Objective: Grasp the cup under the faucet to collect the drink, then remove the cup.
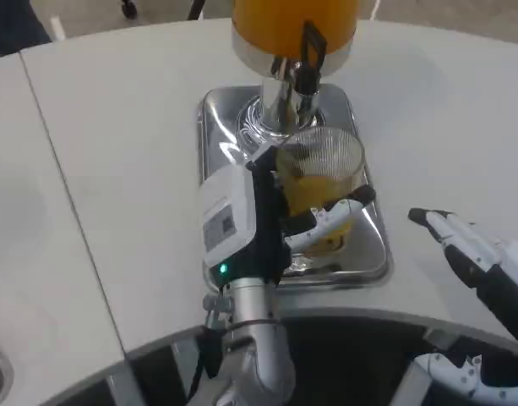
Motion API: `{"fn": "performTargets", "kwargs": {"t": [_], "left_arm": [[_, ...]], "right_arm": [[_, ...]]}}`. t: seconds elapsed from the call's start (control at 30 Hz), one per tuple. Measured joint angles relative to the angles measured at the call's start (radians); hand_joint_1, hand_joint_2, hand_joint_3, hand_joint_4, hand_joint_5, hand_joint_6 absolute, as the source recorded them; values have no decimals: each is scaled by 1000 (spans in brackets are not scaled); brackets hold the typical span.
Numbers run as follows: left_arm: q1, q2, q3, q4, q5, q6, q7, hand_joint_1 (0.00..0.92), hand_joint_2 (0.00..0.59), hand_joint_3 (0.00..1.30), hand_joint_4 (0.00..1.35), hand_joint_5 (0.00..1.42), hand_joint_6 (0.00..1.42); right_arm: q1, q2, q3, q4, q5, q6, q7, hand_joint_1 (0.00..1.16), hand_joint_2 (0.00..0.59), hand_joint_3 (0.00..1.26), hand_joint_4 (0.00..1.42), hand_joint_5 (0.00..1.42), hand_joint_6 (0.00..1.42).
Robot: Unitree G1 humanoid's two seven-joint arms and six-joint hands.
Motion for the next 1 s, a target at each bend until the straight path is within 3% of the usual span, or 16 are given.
{"fn": "performTargets", "kwargs": {"t": [0.37,0.67,0.87,1.0], "left_arm": [[90,79,27,-185,9,-3,-36,629,36,1092,1124,1420,1424],[159,108,17,-296,46,3,-91,638,32,1096,1124,1424,1424],[202,186,7,-376,96,2,-113,645,33,1104,1124,1424,1424],[234,223,6,-406,129,2,-116,650,33,1108,1124,1424,1424]], "right_arm": [[30,-28,17,0,41,-9,-47,585,393,16,0,25,130],[64,-45,18,0,49,-57,-80,597,394,16,0,25,133],[62,-65,7,3,58,-69,-99,598,399,16,0,25,130],[34,-72,22,32,58,-75,-122,599,400,16,0,25,129]]}}
